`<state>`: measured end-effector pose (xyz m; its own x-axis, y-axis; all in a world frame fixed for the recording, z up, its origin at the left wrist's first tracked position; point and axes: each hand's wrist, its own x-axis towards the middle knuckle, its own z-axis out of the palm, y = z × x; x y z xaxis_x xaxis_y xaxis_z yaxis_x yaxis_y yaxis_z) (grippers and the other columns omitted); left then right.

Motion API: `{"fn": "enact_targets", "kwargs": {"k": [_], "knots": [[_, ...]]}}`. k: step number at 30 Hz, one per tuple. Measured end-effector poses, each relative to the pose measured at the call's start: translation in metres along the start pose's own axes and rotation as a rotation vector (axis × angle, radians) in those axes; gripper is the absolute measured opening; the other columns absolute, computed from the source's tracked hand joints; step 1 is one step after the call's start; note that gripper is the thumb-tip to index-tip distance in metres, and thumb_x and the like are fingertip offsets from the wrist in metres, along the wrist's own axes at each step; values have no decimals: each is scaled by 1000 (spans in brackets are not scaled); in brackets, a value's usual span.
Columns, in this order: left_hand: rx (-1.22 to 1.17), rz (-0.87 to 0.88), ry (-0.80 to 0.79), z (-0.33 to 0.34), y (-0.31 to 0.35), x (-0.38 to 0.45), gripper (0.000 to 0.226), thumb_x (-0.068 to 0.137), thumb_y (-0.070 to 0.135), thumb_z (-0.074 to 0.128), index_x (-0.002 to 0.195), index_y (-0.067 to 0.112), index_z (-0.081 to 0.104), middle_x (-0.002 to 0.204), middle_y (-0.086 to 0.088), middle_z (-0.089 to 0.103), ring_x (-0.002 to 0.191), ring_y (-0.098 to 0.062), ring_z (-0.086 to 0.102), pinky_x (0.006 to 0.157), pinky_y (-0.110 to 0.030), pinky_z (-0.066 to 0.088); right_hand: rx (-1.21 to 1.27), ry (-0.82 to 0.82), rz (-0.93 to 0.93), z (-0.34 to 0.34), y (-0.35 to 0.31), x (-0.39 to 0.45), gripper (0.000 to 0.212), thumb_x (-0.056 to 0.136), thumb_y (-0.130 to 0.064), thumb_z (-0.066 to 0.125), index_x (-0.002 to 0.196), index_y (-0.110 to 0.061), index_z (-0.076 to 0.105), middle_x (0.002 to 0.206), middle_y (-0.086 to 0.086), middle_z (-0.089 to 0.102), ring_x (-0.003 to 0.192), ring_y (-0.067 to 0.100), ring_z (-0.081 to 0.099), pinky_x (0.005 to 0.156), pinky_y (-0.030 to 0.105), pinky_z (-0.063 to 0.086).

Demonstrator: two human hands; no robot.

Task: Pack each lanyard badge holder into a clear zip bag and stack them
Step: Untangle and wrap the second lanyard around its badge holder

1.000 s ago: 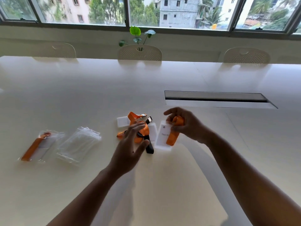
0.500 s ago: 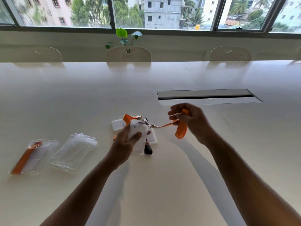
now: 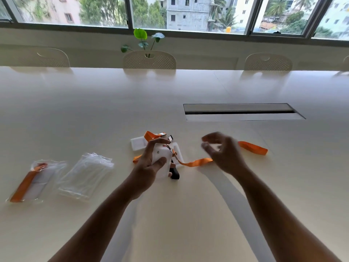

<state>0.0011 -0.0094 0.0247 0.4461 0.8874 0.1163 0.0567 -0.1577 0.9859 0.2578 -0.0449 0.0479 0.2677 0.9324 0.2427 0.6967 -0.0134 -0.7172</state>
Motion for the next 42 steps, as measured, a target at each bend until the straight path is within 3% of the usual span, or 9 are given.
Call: {"fn": "enact_targets", "kwargs": {"k": [4,7,14,20,24,29,34,39,42], "knots": [[50,27,-20,1,3,4,47,102,3,54,127,42,48,113,17,64,102,-18,70,84,-42,62,269,-344,-171,33,-34,-15,40,90,-35,77,126,-30,61,124,-14,67,117,0,64,93,28,59],[48,49,-15,1,4,7,48,102,4,54,129,42,44,117,4,65,106,-22,67,88,-39,60,176,-247,-259,49,-46,-17,52,84,-45,80,129,-29,58,125,-11,63,107,2,66,87,23,59],[23,22,-14,2,-3,8,48,101,-5,47,129,32,36,109,-4,62,83,-8,72,67,-24,58,4,-18,-345,59,-48,-11,19,94,-23,73,111,-13,74,116,-1,59,90,14,68,74,35,63],[199,151,70,7,9,15,51,94,-18,44,136,9,39,128,-2,55,110,9,55,93,-4,37,141,-112,-137,57,-52,-9,17,103,-27,60,103,-12,70,87,-3,74,75,17,70,74,44,58],[208,195,121,13,10,18,49,96,-13,47,132,20,40,121,5,55,105,-2,59,93,-18,47,810,-440,138,53,-58,-17,21,108,-20,50,107,-3,62,67,4,64,56,17,54,56,31,45],[-41,144,11,20,11,17,37,102,-5,47,128,20,35,127,-4,69,118,-17,68,93,-33,58,1089,-604,323,53,-54,-24,25,108,-23,44,100,-8,62,67,2,50,55,11,41,54,26,33],[-282,64,-115,17,16,14,41,103,-8,41,123,27,35,136,-11,65,124,-34,63,96,-49,57,1108,-557,308,51,-54,-26,26,109,-21,42,106,-4,62,65,2,49,54,10,39,52,25,30],[-542,3,-254,11,18,13,50,91,-5,36,123,32,39,145,-23,54,131,-45,54,96,-54,52,937,-554,148,50,-58,-31,27,103,-26,56,120,-6,59,72,-8,61,62,4,58,57,16,48],[-668,-51,-166,14,20,12,38,88,3,40,121,22,35,141,-27,54,126,-46,55,93,-47,54,604,-436,60,54,-63,-33,31,101,-36,58,120,-13,57,99,-1,71,93,18,71,81,39,61]]}}
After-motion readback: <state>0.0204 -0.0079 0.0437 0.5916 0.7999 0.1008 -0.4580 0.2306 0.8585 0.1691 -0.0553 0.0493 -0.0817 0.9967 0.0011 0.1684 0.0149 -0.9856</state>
